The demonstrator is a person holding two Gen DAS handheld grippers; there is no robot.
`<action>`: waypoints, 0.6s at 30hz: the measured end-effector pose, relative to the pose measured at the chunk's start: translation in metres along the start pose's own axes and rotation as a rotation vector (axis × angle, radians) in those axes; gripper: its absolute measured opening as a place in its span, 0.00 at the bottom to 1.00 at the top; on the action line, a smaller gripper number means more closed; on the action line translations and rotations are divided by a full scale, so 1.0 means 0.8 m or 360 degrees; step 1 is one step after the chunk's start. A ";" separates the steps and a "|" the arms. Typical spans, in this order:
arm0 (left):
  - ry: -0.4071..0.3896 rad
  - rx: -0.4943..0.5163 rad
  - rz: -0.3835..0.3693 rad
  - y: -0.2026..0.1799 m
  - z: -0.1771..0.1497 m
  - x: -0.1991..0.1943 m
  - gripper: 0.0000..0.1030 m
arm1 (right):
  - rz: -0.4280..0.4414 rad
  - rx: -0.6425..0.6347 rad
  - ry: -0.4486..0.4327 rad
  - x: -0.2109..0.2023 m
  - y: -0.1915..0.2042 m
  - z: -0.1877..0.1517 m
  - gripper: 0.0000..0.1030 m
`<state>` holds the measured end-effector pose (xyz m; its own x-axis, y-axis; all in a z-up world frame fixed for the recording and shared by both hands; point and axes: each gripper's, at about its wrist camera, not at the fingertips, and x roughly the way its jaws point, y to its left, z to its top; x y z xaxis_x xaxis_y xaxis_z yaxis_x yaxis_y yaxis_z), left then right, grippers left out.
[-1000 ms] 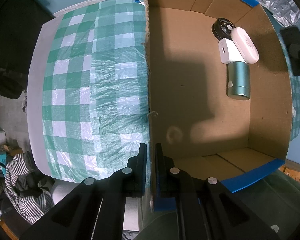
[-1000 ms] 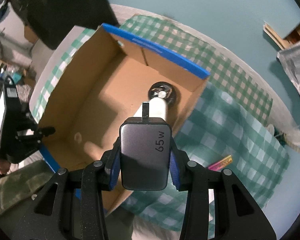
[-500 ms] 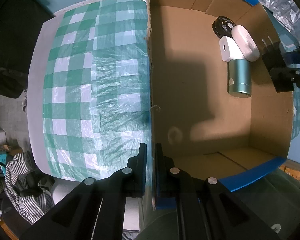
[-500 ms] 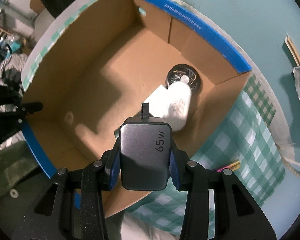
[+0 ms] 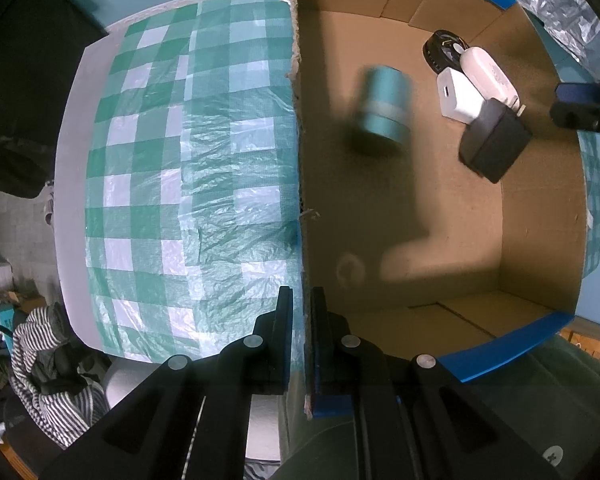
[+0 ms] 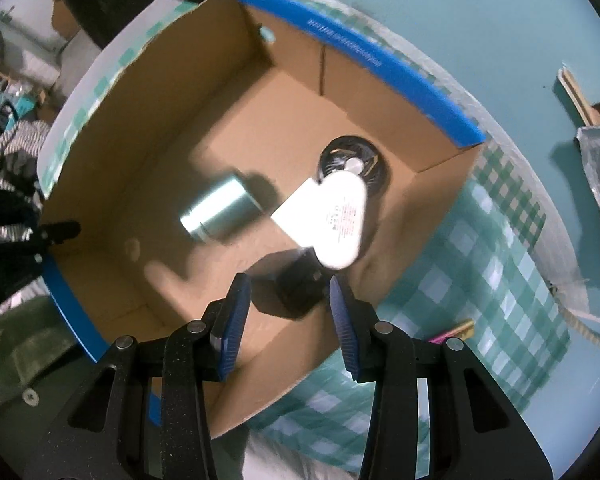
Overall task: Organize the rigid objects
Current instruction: 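Carry the grey charger into the box and open the right gripper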
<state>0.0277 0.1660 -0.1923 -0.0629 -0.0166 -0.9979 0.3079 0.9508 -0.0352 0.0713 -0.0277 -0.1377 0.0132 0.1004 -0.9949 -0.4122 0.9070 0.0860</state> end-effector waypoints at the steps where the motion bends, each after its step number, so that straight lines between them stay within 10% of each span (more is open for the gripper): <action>1: 0.0000 0.0002 -0.0001 0.000 0.001 0.000 0.08 | 0.0002 0.0022 -0.0009 -0.003 -0.004 0.000 0.39; 18: 0.0003 0.0038 0.0006 -0.007 0.007 -0.006 0.08 | 0.0005 0.0347 -0.0152 -0.062 -0.052 -0.036 0.54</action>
<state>0.0315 0.1587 -0.1878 -0.0634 -0.0126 -0.9979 0.3309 0.9431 -0.0330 0.0615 -0.0824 -0.0939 0.1024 0.1321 -0.9859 -0.2057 0.9725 0.1090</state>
